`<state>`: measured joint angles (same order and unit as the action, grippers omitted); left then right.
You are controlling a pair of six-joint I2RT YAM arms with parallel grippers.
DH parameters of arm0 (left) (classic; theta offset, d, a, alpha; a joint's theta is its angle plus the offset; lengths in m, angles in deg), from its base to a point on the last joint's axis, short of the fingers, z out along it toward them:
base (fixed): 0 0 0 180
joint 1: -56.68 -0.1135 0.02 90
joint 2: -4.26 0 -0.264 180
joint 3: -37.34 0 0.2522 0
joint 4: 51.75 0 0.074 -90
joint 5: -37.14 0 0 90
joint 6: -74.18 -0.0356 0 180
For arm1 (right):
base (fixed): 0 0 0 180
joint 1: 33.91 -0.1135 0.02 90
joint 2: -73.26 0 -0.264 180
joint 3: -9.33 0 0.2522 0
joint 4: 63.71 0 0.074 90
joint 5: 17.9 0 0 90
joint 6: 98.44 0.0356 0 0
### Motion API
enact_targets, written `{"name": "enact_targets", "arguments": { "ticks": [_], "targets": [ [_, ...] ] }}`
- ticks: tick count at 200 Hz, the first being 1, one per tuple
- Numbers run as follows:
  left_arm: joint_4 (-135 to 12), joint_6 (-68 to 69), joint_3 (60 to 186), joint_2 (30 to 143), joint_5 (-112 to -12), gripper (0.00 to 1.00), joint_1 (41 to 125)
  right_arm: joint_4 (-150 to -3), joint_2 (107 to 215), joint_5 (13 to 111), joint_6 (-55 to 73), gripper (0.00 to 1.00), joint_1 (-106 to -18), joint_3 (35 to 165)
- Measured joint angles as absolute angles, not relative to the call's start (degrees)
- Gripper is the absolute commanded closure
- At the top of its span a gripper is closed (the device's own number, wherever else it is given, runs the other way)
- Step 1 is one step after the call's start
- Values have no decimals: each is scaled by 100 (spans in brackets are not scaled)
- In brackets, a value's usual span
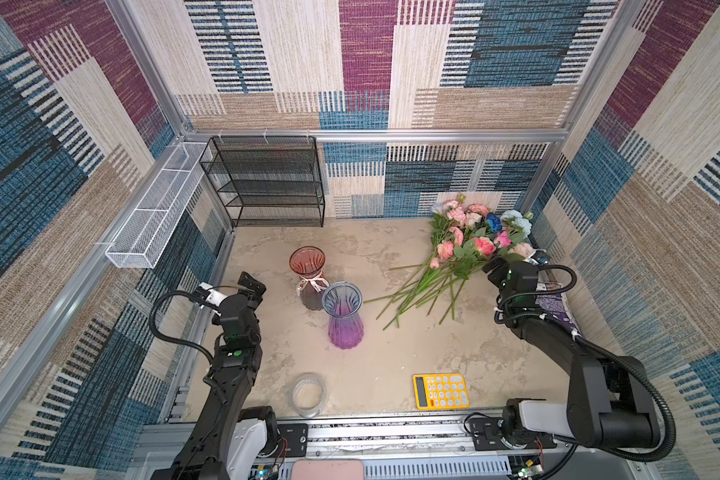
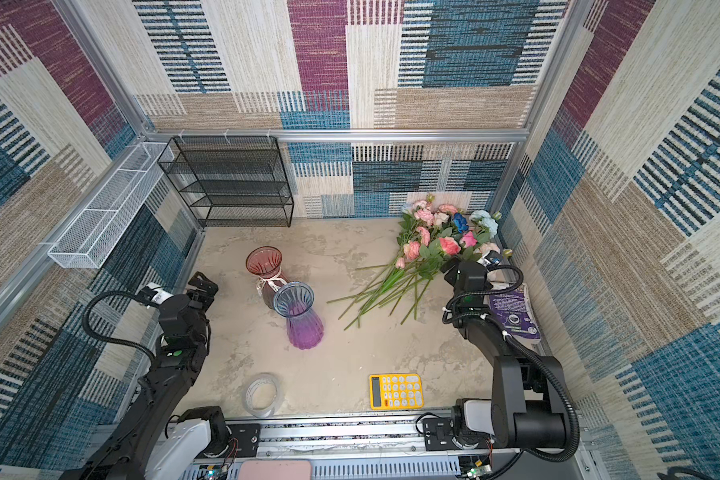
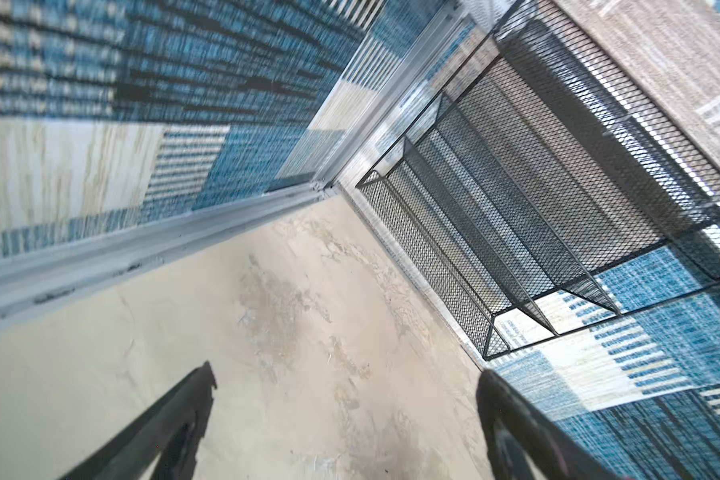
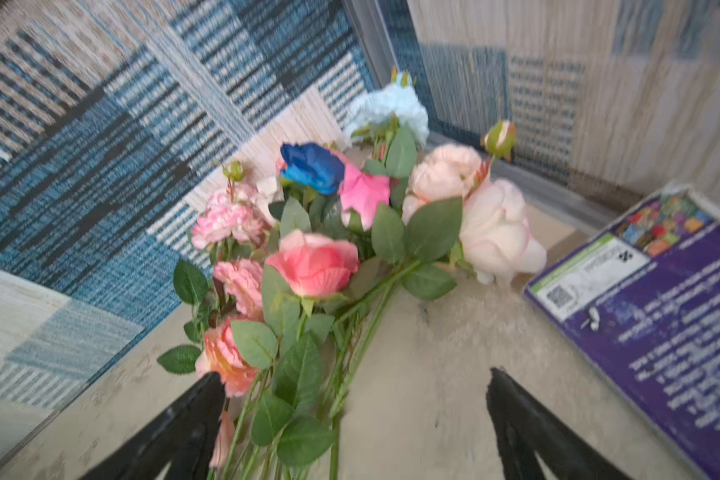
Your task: Arrange the flowers into the vase
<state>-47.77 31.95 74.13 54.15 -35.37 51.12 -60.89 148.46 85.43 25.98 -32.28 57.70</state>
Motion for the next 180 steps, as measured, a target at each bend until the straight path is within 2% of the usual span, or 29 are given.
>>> {"name": "enact_targets", "arguments": {
  "ticks": [21, 32, 42, 56, 63, 83, 112, 180],
  "targets": [
    [-4922, 3584, 7423, 5288, -4396, 7, 5105, -6253, 14778, 7939, 2620, 0, -3228, 5742],
    [-5044, 3681, 7544, 5251, -4706, 23, 5090, -6301, 14750, 7697, 2648, 0, -3228, 5742],
    [-5195, 3729, 7616, 5249, -5034, 27, 5086, -6360, 14715, 7502, 2685, 0, -3235, 5731],
    [-5549, 3834, 7651, 5301, -5480, 41, 5097, -6382, 14638, 7321, 2742, 0, -3235, 5681],
    [-5752, 3875, 7649, 5371, -5703, 44, 5097, -6388, 14610, 7266, 2753, 0, -3235, 5659],
    [-6248, 3973, 7638, 5605, -6229, 42, 5171, -6443, 14566, 7179, 2775, 0, -3235, 5644],
    [-6646, 3963, 7522, 5817, -6706, 31, 5497, -6528, 14555, 7118, 2773, 0, -3235, 5644],
    [-5833, 3949, 7312, 7483, -7453, 35, 6402, -6583, 14617, 7118, 2771, 0, -3235, 5676]
  ]
}}
